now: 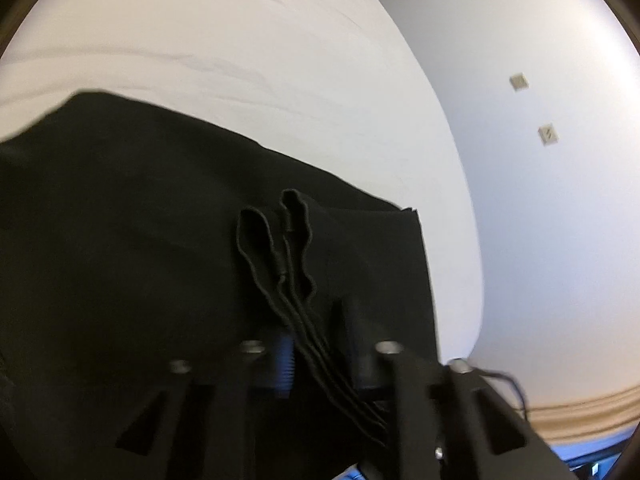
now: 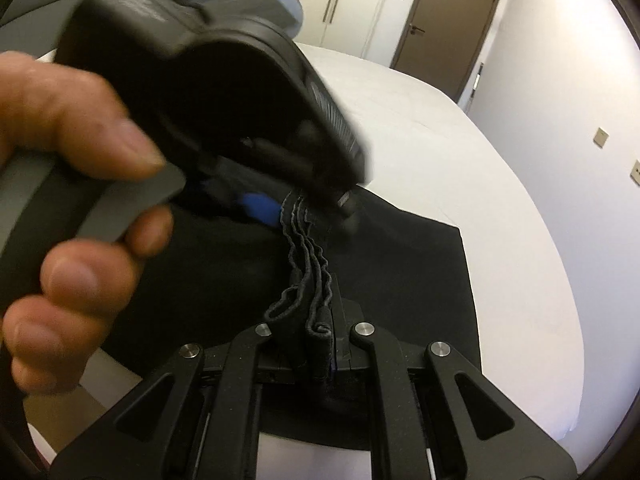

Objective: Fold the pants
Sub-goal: 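Carry the hem with the right tool onto the waistband beside the left tool, then release the hem with the right tool and withdraw it from the jeans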

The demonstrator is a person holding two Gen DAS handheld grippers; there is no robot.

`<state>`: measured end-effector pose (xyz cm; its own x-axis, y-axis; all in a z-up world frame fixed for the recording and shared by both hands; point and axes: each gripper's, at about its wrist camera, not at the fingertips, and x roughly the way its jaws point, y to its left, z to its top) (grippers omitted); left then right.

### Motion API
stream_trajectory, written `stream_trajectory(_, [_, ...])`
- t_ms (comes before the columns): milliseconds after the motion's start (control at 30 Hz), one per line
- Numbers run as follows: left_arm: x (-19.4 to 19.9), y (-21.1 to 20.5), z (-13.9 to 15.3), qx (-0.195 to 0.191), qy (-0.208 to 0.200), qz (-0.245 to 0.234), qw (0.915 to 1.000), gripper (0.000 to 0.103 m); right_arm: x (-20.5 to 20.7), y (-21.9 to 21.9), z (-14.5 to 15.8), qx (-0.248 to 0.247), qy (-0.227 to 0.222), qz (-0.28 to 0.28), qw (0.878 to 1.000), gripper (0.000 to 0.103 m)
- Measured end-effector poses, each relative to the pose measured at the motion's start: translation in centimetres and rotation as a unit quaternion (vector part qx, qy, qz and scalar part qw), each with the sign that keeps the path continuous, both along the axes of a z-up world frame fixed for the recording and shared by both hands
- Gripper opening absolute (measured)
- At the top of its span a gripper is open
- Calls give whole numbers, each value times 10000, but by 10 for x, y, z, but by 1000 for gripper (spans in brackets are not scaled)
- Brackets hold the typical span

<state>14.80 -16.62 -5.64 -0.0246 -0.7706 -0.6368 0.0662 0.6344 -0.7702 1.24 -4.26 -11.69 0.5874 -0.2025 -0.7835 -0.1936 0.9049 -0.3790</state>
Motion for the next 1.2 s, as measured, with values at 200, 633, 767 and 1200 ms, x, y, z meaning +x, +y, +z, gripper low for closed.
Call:
stream_trajectory(200, [3, 27, 14, 194, -348, -359, 9986, 13, -11, 20, 8, 45, 10, 364, 9993, 8])
stream_trajectory(633, [8, 94, -8, 696, -232, -391, 9965, 12, -32, 65, -24, 278, 661, 1021, 9922, 8])
stream_trajectory(767, [5, 106, -14, 733, -185, -314, 9966, 12, -36, 63, -31, 258, 807, 1112, 9902, 8])
stream_trajectory(1200, [-9, 151, 0, 1494, -748, 12, 9859, 73, -48, 28, -4, 1683, 1637, 844, 9684, 69])
